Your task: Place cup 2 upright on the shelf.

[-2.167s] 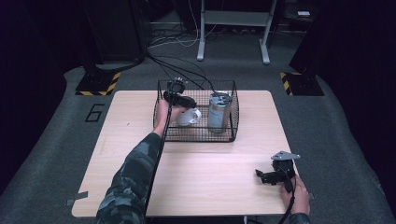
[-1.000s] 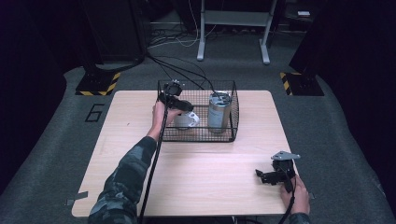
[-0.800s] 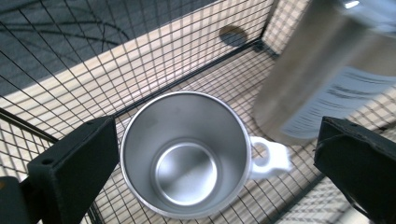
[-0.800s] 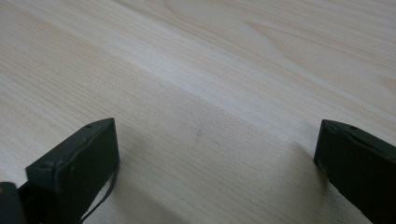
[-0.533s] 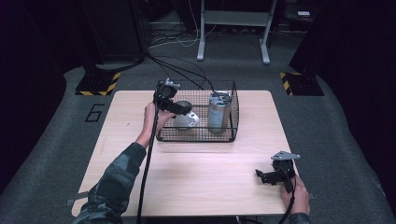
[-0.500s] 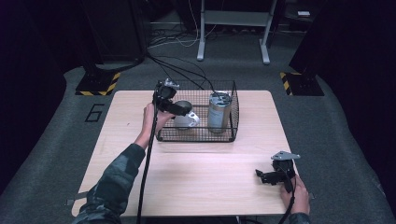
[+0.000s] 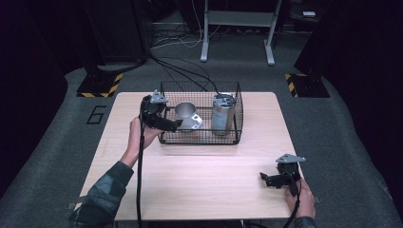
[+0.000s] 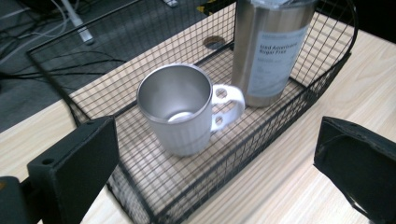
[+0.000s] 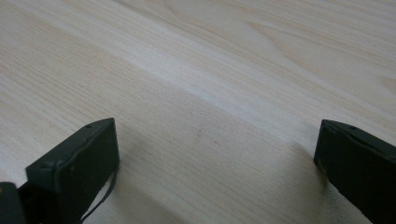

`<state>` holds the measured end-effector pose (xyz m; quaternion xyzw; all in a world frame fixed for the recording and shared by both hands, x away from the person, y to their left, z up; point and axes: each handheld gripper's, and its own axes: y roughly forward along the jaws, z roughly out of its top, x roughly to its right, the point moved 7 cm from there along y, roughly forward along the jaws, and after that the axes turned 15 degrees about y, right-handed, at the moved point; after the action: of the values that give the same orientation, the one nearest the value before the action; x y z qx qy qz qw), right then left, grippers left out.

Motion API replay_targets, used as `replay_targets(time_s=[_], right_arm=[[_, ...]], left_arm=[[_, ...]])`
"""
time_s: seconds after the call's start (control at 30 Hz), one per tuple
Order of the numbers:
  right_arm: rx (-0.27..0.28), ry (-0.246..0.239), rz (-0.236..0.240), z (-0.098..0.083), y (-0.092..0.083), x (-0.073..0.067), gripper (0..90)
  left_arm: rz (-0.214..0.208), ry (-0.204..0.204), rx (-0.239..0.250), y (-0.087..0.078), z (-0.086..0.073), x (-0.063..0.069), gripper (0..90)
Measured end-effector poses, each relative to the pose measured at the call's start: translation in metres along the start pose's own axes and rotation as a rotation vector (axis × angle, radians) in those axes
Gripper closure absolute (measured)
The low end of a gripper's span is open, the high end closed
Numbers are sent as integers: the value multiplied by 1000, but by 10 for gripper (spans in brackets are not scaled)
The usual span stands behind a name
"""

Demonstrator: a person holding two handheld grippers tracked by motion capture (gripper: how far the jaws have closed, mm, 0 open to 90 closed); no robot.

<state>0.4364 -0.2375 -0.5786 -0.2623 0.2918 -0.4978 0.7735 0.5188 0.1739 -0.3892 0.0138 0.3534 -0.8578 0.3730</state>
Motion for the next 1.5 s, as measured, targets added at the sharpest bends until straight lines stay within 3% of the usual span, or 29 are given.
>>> replay_targets(time_s=[0.23, 0.37, 0.63, 0.77, 1.0, 1.2, 1.43, 1.5], right_arm=[[0, 0, 0, 0, 0, 0, 0], [1, -5, 0, 0, 0, 0, 0], [0, 0, 0, 0, 0, 0, 0], [1, -6, 0, 0, 0, 0, 0], [0, 0, 0, 0, 0, 0, 0], [-1, 1, 0, 0, 0, 0, 0], [0, 0, 0, 0, 0, 0, 0], [-2, 3, 0, 0, 0, 0, 0]], left_arm=[[25, 18, 1, -19, -22, 12, 1], [39, -1, 5, -24, -36, 17, 1], [42, -37, -35, -25, -78, 31, 0], [50, -80, -54, -22, -103, 38, 0], [28, -153, -106, -12, -152, 52, 0], [25, -177, -168, 3, -189, 66, 0], [21, -200, -197, 15, -210, 74, 0], [44, -186, -187, 16, -212, 75, 0]])
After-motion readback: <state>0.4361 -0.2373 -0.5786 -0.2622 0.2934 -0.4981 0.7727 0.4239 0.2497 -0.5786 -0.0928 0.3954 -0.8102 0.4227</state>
